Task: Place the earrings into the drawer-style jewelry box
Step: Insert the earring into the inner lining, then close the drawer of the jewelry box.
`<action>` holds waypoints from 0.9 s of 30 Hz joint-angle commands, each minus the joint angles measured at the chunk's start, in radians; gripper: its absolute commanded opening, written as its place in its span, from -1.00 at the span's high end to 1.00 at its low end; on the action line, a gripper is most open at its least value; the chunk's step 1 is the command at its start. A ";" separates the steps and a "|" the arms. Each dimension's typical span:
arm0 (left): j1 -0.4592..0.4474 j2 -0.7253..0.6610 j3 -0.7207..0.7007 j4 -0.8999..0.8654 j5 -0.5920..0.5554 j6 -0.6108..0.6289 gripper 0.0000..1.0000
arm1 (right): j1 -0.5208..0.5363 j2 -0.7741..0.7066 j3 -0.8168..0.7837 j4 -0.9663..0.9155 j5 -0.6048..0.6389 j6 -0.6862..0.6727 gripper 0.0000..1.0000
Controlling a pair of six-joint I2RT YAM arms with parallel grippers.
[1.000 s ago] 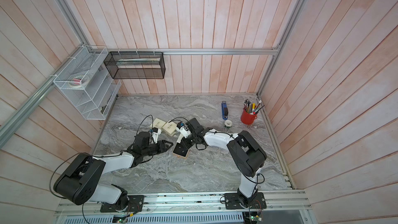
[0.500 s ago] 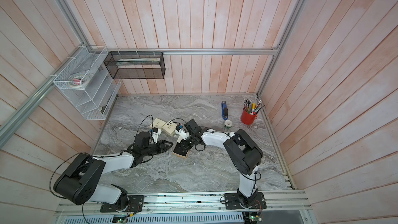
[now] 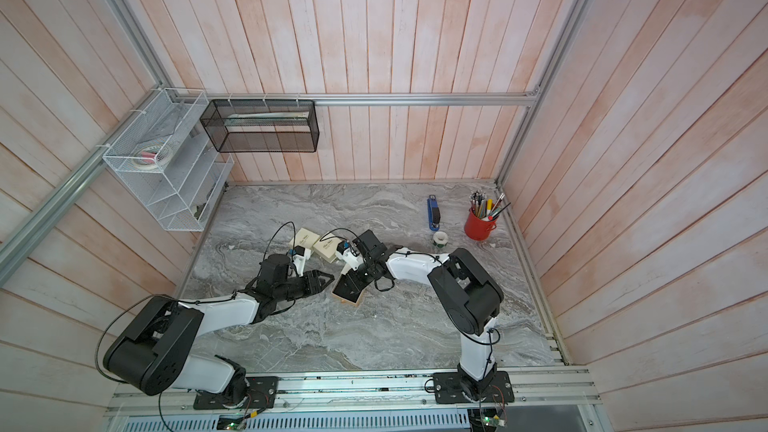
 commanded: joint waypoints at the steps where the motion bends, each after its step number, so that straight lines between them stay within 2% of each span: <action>1: -0.004 -0.002 0.010 -0.010 -0.004 0.027 -0.04 | 0.010 -0.014 0.014 -0.023 -0.012 -0.014 1.00; 4: -0.004 -0.013 0.021 -0.024 -0.017 0.039 -0.05 | 0.009 -0.086 -0.016 0.030 0.033 0.006 1.00; 7: -0.003 -0.018 0.047 -0.060 -0.035 0.060 -0.05 | 0.000 -0.182 -0.077 0.099 0.143 0.050 1.00; 10: -0.009 -0.025 0.064 -0.093 -0.035 0.080 -0.05 | -0.042 -0.256 -0.147 0.154 0.268 0.128 0.86; 13: -0.038 -0.057 0.078 -0.186 -0.074 0.104 -0.05 | -0.112 -0.280 -0.182 0.186 0.324 0.166 0.81; 17: -0.128 -0.127 0.076 -0.306 -0.151 0.108 -0.05 | -0.202 -0.221 -0.136 0.169 0.263 0.170 0.82; 20: -0.192 -0.159 0.060 -0.338 -0.169 0.080 -0.01 | -0.233 -0.143 -0.056 0.117 0.210 0.133 0.86; 24: -0.244 -0.192 0.023 -0.318 -0.182 0.040 0.09 | -0.265 -0.060 0.020 0.090 0.189 0.137 0.90; 27: -0.265 -0.185 0.019 -0.297 -0.180 0.033 0.27 | -0.284 -0.004 0.086 0.053 0.166 0.146 0.92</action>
